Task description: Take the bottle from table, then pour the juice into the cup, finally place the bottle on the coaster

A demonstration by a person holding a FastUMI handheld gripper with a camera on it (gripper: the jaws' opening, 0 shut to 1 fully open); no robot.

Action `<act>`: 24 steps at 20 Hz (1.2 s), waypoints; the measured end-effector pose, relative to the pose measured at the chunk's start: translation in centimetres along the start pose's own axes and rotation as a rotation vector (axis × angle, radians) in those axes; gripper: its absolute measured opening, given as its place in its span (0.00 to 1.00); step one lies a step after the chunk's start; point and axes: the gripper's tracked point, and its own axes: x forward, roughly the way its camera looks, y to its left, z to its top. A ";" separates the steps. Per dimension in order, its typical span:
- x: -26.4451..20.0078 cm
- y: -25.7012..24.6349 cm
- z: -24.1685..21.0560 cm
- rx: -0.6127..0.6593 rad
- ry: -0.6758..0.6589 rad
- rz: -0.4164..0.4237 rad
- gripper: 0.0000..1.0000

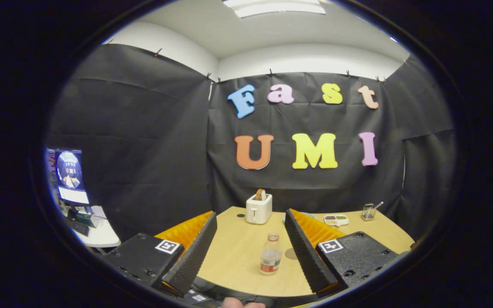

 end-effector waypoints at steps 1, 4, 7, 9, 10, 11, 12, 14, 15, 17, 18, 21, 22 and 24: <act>0.2 0.2 -0.9 -0.004 0.005 0.005 1.00; 0.9 0.2 -3.7 -0.008 0.010 -0.003 1.00; 1.9 1.0 -6.5 0.000 0.011 0.009 1.00; 2.5 0.9 -8.8 -0.018 0.015 0.004 1.00; 2.9 1.0 -10.0 -0.027 0.021 0.002 1.00; 3.4 1.0 -11.4 -0.037 0.030 -0.001 1.00; 3.8 1.0 -12.5 -0.046 0.034 -0.004 1.00; 4.8 0.7 -14.9 -0.081 0.051 -0.025 1.00; 5.2 0.6 -16.4 -0.092 0.063 -0.037 1.00; 6.6 0.6 -18.7 -0.096 0.076 -0.056 1.00; 7.2 0.5 -19.8 -0.102 0.083 -0.065 1.00; 8.6 -0.6 -22.4 -0.104 0.097 -0.101 1.00; 9.0 -1.1 -23.1 -0.101 0.109 -0.118 1.00; 9.9 -2.1 -24.1 -0.094 0.120 -0.151 1.00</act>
